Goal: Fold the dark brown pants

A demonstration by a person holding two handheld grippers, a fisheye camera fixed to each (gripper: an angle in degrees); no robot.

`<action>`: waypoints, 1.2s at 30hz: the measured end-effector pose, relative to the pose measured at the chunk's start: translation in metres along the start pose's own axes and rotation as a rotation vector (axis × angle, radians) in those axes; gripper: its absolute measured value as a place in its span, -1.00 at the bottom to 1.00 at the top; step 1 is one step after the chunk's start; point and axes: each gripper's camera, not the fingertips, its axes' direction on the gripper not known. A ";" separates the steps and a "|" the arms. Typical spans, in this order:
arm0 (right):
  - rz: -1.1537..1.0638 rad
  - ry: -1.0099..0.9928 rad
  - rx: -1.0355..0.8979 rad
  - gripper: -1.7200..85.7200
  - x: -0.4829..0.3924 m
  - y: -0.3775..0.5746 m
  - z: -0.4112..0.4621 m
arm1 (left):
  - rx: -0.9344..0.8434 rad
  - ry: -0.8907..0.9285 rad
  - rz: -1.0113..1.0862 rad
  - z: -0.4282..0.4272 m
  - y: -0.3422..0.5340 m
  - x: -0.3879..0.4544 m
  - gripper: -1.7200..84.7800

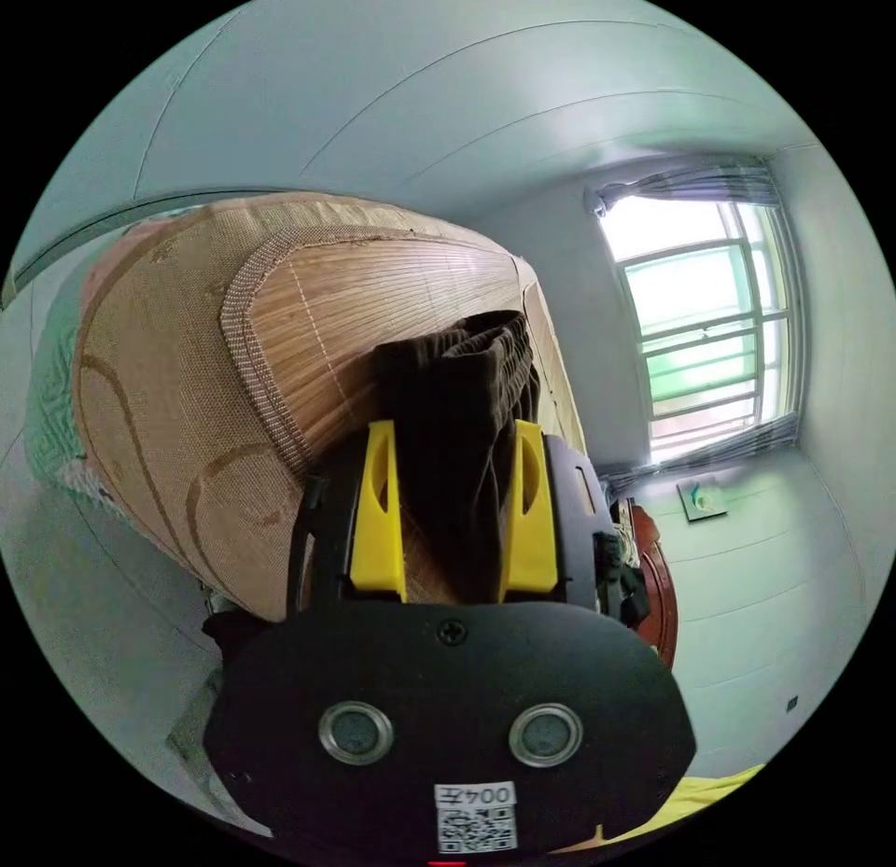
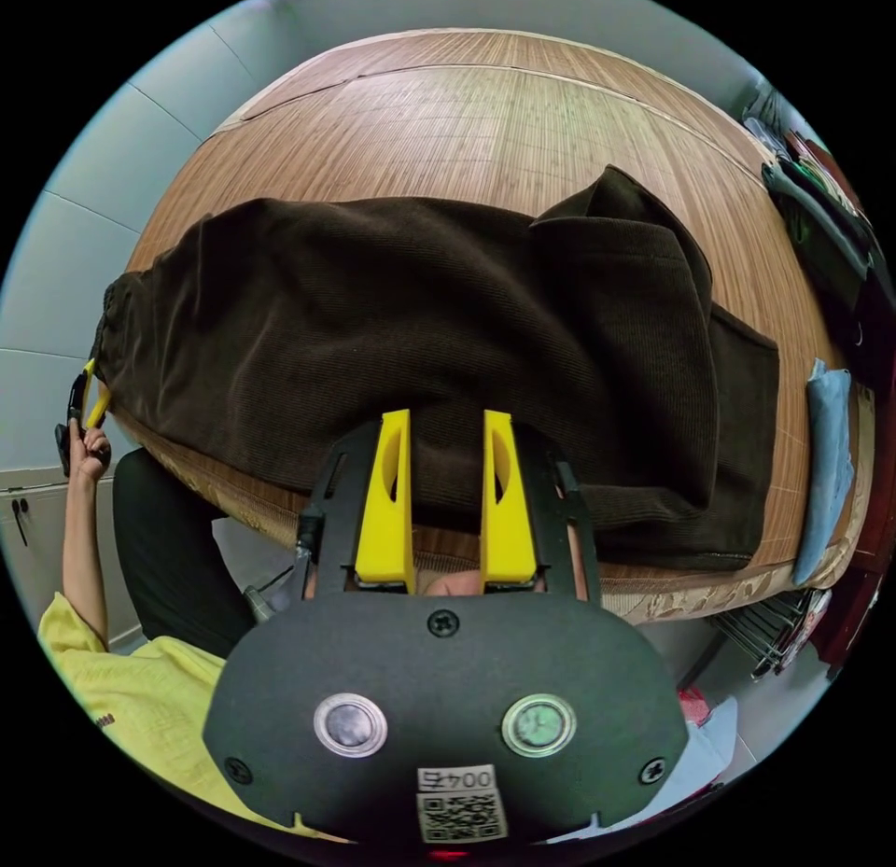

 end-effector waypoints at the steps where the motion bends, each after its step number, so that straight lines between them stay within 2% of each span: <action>1: 0.003 0.000 0.011 -0.69 -0.002 0.005 -0.002 | 0.018 0.001 -0.033 0.001 0.003 -0.001 -0.63; 4: 0.009 0.007 0.047 -0.70 -0.007 0.018 -0.008 | -0.026 0.084 -0.102 0.014 0.006 -0.005 -0.70; 8: 0.021 0.013 0.110 -0.72 -0.017 0.037 -0.019 | 0.004 -0.078 0.034 0.017 0.005 0.024 -0.76; 11: 0.009 0.032 0.164 -0.79 -0.039 0.039 -0.027 | 0.023 -0.118 0.100 0.018 -0.012 0.038 -0.77; 15: -0.041 0.014 0.183 -0.81 -0.086 0.017 -0.032 | 0.015 -0.146 0.150 0.018 -0.041 0.039 -0.75; 17: -0.006 0.090 0.209 -0.80 -0.114 0.006 -0.035 | -0.053 -0.089 0.077 0.018 -0.052 0.023 -0.74; 21: -0.045 0.213 0.228 -0.81 -0.135 0.013 -0.048 | 0.091 -0.124 0.144 -0.008 -0.023 0.039 -0.82; 22: -0.071 0.192 0.235 -0.81 -0.132 0.021 -0.058 | 0.160 -0.147 0.227 -0.012 -0.004 0.056 -0.85; 24: -0.074 0.104 0.279 -0.81 -0.115 0.039 -0.083 | 0.154 -0.151 0.372 0.002 0.021 0.086 -0.89; 28: 0.041 0.041 0.467 -0.83 -0.044 0.070 -0.161 | -0.092 -0.153 0.653 0.089 0.065 0.148 -0.93; 33: 0.085 0.047 0.382 -0.74 0.035 0.047 -0.204 | -0.367 -0.378 0.800 0.195 0.117 0.162 -0.95; 34: 0.092 0.046 0.356 -0.72 0.050 0.039 -0.208 | -0.285 -0.405 0.842 0.199 0.131 0.161 -0.95; 36: 0.102 0.011 0.323 -0.70 0.071 0.025 -0.213 | -0.277 -0.451 0.873 0.206 0.141 0.167 -0.95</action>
